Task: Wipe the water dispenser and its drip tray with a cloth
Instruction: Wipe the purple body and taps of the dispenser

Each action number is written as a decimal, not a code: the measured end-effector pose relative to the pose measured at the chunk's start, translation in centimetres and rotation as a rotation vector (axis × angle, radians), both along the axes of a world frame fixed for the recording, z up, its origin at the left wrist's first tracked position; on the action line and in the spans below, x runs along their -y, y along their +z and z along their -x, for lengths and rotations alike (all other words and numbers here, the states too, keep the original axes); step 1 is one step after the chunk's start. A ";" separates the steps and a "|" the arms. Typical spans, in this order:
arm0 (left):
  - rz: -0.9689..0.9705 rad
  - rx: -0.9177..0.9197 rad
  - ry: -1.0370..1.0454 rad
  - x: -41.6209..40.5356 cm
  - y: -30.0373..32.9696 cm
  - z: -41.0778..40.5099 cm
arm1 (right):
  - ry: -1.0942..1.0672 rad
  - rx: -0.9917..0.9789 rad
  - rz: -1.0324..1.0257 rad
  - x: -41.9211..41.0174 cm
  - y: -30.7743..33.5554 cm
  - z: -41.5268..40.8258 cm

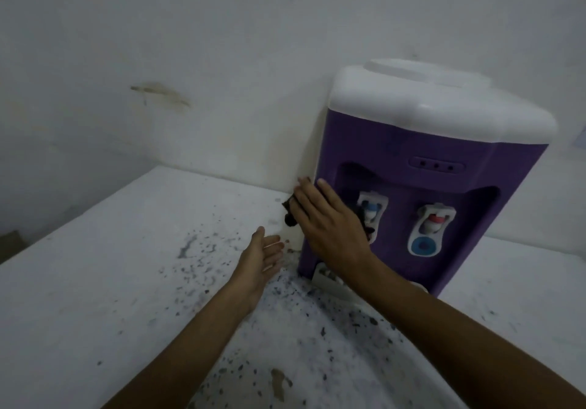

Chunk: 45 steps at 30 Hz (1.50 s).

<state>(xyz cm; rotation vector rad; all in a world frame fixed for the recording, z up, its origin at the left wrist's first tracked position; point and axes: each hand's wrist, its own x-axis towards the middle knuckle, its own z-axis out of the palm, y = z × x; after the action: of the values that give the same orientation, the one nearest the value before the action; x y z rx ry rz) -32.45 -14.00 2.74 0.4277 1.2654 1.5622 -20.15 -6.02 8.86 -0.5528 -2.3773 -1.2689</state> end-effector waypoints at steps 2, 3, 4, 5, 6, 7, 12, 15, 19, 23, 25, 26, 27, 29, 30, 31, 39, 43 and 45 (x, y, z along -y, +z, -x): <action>0.010 -0.005 0.065 0.1 -0.4 0.1 | -0.010 0.068 0.051 0.4 -2.2 0.2; 0.012 -0.012 0.091 0.1 -0.5 0.1 | -0.030 0.105 0.078 0.6 -3.2 0.4; 0.016 -0.020 0.118 0.2 -0.6 0.1 | -0.059 0.143 0.106 0.7 -4.1 0.7; 0.020 -0.032 0.150 0.2 -0.7 0.1 | -0.095 0.183 0.140 0.8 -5.1 0.9; 0.024 -0.043 0.187 0.2 -0.8 0.1 | -0.137 0.224 0.178 0.9 -5.9 1.2; 0.027 -0.053 0.224 0.3 -0.8 0.1 | -0.168 0.255 0.201 1.0 -6.8 1.5; 0.032 -0.090 0.292 0.8 -1.1 0.6 | -0.084 0.099 0.401 1.5 -9.9 2.5; 0.017 -0.076 0.287 1.1 -1.1 0.5 | 0.073 -0.086 0.565 1.9 -10.8 3.1; 0.011 -0.112 0.338 1.3 -1.0 0.1 | 0.145 -0.208 0.732 2.2 -11.7 3.7; -0.001 -0.223 0.431 1.7 -1.0 0.4 | 0.264 -0.390 1.048 2.6 -11.3 3.8; -0.018 -0.287 0.439 2.1 -0.9 0.8 | 0.316 -0.432 1.248 2.9 -10.4 3.1; -0.019 -0.314 0.429 2.3 -0.8 1.0 | 0.319 -0.420 1.345 2.9 -10.0 2.7; -0.016 -0.335 0.418 2.5 -0.6 1.1 | 0.318 -0.410 1.437 2.8 -9.8 2.3; -0.019 -0.370 0.393 2.8 -0.3 1.1 | 0.293 -0.460 1.591 2.6 -9.3 1.9; -0.031 -0.389 0.378 2.9 -0.1 1.0 | 0.275 -0.522 1.649 2.6 -8.9 1.6; -0.053 -0.414 0.361 3.0 0.1 0.8 | 0.269 -0.592 1.698 2.6 -8.4 1.4; -0.251 -0.649 0.166 2.9 1.8 -2.8 | 0.249 -1.086 1.971 4.9 -4.6 -4.2; -0.294 -0.724 0.076 2.5 2.4 -4.7 | 0.346 -1.424 2.174 5.8 -3.0 -7.2; -0.304 -0.725 0.019 2.2 2.6 -5.3 | 0.349 -1.456 2.150 6.2 -2.8 -8.7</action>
<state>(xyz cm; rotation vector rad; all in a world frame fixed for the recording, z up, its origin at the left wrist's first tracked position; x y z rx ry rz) -27.15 -16.20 5.33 1.2634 1.5568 1.6831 -11.47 -12.20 6.07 -0.8535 -1.2569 1.7300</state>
